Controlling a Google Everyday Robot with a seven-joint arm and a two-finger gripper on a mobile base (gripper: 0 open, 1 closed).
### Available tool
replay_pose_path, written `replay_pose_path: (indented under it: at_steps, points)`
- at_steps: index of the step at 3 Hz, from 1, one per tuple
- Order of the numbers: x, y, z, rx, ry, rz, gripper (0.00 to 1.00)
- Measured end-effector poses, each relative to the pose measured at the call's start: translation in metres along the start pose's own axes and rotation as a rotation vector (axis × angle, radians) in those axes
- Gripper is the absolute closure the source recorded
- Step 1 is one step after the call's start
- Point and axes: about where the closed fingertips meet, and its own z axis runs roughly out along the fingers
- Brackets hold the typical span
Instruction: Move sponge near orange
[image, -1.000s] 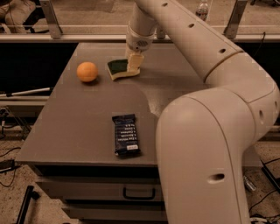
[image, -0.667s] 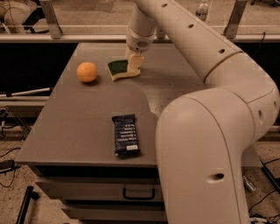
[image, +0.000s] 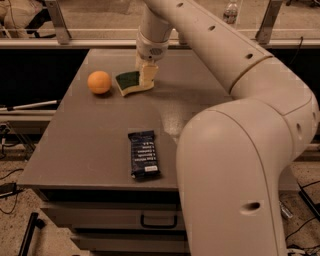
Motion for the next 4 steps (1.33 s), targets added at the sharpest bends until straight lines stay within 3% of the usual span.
replay_pose_path:
  at_steps: [2, 3, 4]
  points:
    - [-0.001, -0.001, 0.007, -0.003, -0.002, -0.001, 0.51]
    - [-0.002, -0.001, 0.012, -0.007, -0.003, -0.002, 0.20]
    - [-0.003, -0.001, 0.015, -0.009, -0.004, -0.003, 0.00]
